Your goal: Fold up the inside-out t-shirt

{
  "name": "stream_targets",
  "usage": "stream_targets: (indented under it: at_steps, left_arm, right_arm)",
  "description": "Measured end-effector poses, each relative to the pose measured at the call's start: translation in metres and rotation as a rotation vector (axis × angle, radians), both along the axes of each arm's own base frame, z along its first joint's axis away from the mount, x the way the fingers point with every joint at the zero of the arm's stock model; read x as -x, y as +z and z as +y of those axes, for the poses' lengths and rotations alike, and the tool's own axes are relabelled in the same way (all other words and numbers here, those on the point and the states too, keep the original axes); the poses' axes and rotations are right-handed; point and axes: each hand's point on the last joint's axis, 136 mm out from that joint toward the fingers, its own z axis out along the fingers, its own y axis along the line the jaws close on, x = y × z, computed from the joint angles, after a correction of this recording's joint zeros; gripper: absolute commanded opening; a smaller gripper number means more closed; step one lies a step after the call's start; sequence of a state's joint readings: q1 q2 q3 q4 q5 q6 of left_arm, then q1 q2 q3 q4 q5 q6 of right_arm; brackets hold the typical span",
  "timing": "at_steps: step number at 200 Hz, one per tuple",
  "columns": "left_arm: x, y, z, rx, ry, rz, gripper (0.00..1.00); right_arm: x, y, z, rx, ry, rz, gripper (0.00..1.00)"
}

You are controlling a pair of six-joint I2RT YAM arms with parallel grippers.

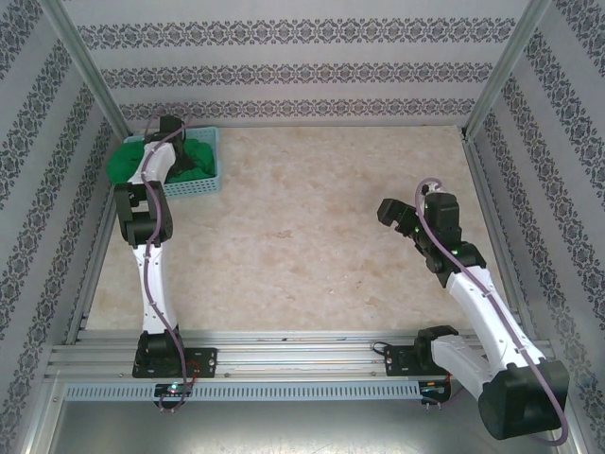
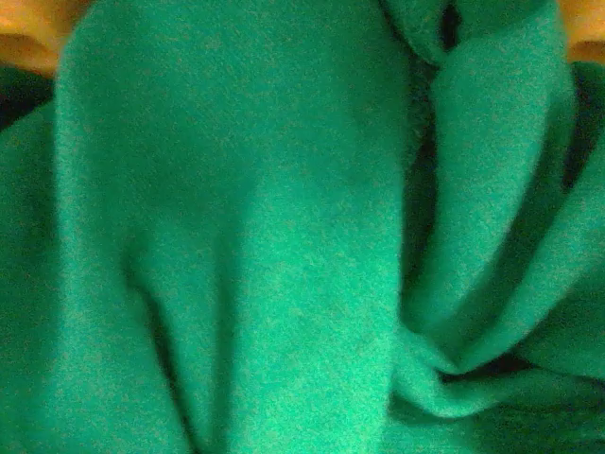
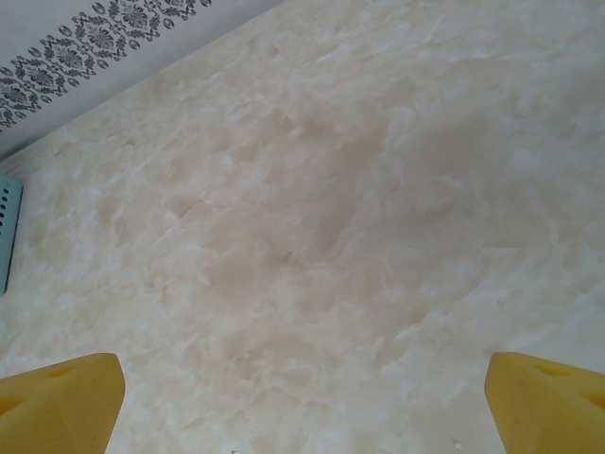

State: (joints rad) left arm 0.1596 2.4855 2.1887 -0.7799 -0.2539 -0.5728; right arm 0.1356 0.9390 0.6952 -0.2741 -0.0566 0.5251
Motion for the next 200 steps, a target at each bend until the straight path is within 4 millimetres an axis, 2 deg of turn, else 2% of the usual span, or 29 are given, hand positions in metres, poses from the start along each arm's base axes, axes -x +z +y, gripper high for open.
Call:
stream_targets:
  at_steps: [24, 44, 62, 84, 112, 139, 176, 200]
  left_arm:
    - [0.000, 0.000, 0.008, 0.017, 0.022, -0.007, 0.48]
    - [0.000, 0.001, 0.009, 0.034, 0.035, -0.013, 0.33]
    - [0.000, 0.000, 0.006, 0.055, 0.040, -0.021, 0.23]
    - [-0.001, 0.002, 0.003, 0.074, 0.035, -0.029, 0.16]
    - [0.006, 0.020, -0.002, 0.093, 0.031, -0.048, 0.03]
    - [0.006, 0.070, -0.004, 0.087, 0.023, -0.134, 0.00]
    - [0.013, 0.172, -0.008, 0.047, 0.001, -0.349, 0.00]
    - [0.021, 0.228, -0.021, 0.024, -0.035, -0.471, 0.00]
  right_arm:
    - [0.004, -0.001, -0.001, 0.002, -0.002, 0.006, 0.98]
    - [0.009, 0.000, -0.003, 0.005, -0.007, 0.004, 0.98]
    - [0.011, 0.002, -0.004, 0.007, -0.012, -0.005, 0.98]
    - [0.013, 0.002, -0.004, 0.008, -0.012, -0.003, 0.98]
    - [0.014, 0.001, -0.004, 0.005, -0.014, 0.001, 0.98]
    - [0.015, 0.005, -0.005, 0.000, -0.016, -0.012, 0.98]
    - [0.018, 0.013, -0.004, -0.017, -0.022, -0.035, 0.98]
    - [0.019, 0.014, -0.004, -0.021, -0.023, -0.038, 0.98]
